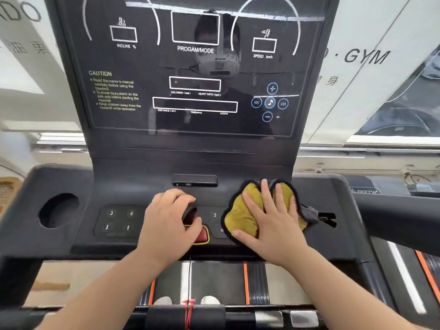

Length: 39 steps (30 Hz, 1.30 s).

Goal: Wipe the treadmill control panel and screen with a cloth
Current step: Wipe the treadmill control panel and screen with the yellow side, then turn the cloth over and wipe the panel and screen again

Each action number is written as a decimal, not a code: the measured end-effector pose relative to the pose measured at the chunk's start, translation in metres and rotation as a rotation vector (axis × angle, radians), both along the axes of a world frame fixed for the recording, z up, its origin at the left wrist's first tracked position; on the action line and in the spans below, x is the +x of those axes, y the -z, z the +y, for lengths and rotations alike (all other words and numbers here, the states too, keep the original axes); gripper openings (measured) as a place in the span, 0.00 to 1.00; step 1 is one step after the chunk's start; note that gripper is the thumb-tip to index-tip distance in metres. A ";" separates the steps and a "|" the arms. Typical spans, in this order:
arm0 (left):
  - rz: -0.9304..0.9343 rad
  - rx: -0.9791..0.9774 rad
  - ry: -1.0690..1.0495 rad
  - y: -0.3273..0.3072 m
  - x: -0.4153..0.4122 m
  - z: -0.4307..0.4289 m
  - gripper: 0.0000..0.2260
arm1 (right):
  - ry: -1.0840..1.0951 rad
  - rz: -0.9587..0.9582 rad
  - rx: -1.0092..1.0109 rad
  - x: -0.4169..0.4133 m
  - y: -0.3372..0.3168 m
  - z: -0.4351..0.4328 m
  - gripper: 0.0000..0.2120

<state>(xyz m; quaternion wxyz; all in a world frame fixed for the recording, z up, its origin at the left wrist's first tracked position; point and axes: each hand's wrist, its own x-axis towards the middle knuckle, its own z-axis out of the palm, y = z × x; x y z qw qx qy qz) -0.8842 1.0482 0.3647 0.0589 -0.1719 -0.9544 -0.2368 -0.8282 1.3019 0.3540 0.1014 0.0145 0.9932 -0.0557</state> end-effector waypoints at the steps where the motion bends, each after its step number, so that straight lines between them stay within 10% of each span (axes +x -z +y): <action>1: -0.007 0.004 0.009 -0.001 0.002 0.001 0.19 | 0.033 0.008 -0.008 -0.001 0.002 -0.012 0.48; 10: -0.064 -0.214 0.135 0.002 0.006 0.033 0.23 | -0.038 0.257 0.037 0.000 -0.012 -0.030 0.26; 16: -0.055 -0.171 0.232 -0.001 0.000 0.060 0.08 | 0.038 0.270 0.208 -0.006 -0.025 0.009 0.12; 23: -0.228 0.194 0.166 -0.055 -0.035 0.070 0.08 | 0.137 0.255 -0.347 -0.024 -0.076 0.051 0.09; 32: 0.160 0.366 0.233 -0.182 -0.066 0.086 0.06 | 0.121 0.718 -0.454 -0.046 -0.201 0.063 0.10; 39: -0.112 0.002 0.495 -0.104 -0.034 0.052 0.08 | -0.159 0.141 -0.233 0.002 -0.113 0.054 0.06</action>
